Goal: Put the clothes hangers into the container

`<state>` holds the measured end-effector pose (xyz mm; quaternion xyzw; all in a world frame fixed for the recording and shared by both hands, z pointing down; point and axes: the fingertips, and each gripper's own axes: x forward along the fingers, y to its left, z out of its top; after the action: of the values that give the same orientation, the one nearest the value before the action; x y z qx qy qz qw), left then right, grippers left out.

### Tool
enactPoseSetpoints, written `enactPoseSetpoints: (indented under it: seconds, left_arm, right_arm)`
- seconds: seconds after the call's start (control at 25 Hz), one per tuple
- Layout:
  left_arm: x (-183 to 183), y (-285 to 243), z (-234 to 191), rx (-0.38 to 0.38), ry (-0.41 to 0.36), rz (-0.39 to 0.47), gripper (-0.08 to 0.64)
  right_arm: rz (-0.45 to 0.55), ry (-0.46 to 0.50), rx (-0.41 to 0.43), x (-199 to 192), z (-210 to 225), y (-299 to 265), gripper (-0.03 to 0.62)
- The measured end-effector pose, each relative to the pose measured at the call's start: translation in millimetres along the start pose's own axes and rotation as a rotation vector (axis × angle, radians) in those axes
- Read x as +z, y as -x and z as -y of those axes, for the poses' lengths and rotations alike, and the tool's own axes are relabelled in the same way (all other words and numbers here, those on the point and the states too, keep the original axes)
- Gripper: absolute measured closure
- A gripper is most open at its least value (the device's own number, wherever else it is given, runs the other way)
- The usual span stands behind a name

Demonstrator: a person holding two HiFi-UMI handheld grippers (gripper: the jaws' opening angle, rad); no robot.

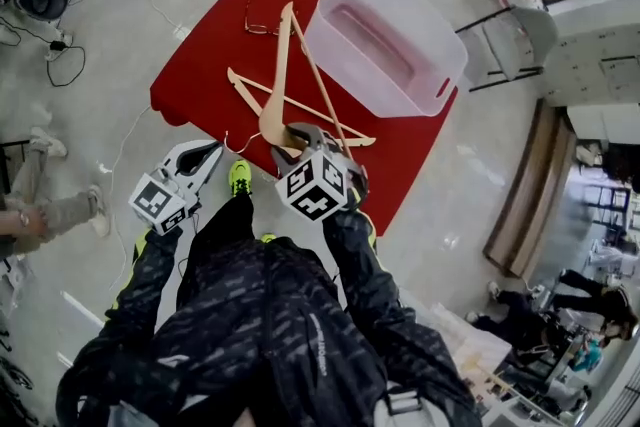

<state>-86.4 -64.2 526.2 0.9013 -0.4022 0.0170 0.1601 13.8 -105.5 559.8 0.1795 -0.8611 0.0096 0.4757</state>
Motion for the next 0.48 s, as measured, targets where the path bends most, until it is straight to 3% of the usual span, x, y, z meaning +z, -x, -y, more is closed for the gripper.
enactPoseSetpoints:
  seconds: [0.48]
  left_arm:
    - [72,-22,-18,-0.064,-0.079,0.05,0.548]
  right_arm:
    - [0.034,-0.072,-0.009,49,45,50,0.411]
